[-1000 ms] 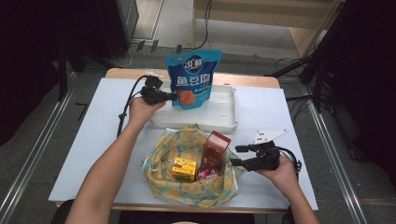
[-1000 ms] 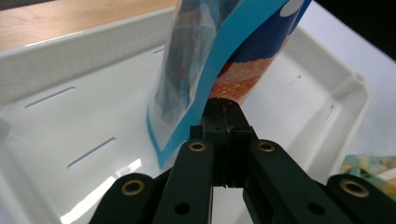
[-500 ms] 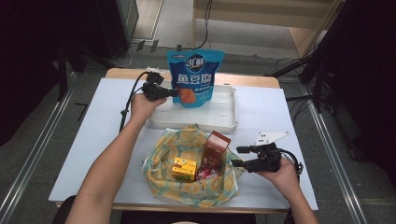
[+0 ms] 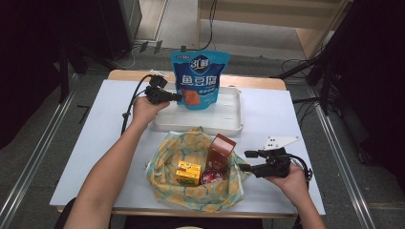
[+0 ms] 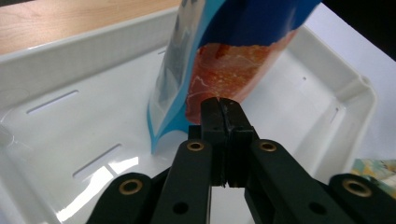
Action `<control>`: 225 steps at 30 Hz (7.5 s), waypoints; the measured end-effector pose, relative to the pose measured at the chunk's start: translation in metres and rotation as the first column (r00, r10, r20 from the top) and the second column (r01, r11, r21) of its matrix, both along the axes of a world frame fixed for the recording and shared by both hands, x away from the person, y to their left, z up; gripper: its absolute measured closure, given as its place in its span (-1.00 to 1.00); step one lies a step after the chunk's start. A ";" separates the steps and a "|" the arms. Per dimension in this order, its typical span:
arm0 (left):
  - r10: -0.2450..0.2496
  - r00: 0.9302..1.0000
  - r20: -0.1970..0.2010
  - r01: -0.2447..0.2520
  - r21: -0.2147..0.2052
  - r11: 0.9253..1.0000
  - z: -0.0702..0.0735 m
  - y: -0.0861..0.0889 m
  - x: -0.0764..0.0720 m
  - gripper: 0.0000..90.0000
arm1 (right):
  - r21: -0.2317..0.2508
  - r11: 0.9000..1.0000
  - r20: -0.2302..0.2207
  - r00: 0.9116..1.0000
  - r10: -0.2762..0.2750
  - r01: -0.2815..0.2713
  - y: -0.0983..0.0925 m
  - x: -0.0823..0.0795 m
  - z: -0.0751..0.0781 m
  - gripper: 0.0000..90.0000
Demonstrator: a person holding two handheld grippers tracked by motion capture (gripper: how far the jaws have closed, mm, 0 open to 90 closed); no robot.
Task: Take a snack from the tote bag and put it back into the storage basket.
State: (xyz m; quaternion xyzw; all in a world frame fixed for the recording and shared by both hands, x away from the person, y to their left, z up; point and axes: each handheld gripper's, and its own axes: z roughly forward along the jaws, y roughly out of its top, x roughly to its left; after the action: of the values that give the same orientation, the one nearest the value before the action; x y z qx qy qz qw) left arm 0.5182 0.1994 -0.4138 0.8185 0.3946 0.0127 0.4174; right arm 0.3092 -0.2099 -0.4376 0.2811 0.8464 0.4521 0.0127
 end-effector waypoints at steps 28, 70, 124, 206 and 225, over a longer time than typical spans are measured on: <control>-0.160 0.986 -0.044 0.161 0.008 0.987 0.032 0.003 -0.063 0.15 | -0.001 1.000 -0.002 1.000 -0.028 0.028 0.008 -0.006 0.008 -0.08; -0.195 0.980 -0.031 0.194 -0.034 0.980 0.025 0.036 -0.133 -0.03 | 0.012 1.000 0.031 0.999 -0.015 0.015 0.019 -0.015 0.029 -0.16; -0.183 0.983 -0.027 0.182 -0.051 0.982 0.032 0.048 -0.134 -0.04 | -0.004 1.000 0.079 0.997 0.005 -0.004 0.074 -0.019 0.087 -0.49; -0.188 0.982 -0.025 0.186 -0.056 0.981 0.031 0.055 -0.133 -0.09 | 0.055 0.998 0.134 0.990 -0.038 0.031 0.034 0.009 0.194 -0.03; -0.202 0.979 -0.026 0.200 -0.069 0.977 0.031 0.055 -0.134 -0.09 | 0.039 0.994 0.128 0.986 -0.106 0.102 0.021 0.039 0.181 -0.03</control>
State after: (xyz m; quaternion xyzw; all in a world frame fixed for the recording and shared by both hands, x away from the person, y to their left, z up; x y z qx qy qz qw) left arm 0.3844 0.2547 -0.3832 0.8401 0.3166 -0.0561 0.4368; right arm 0.3483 -0.1885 -0.2563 0.2953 0.8205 0.4817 0.0866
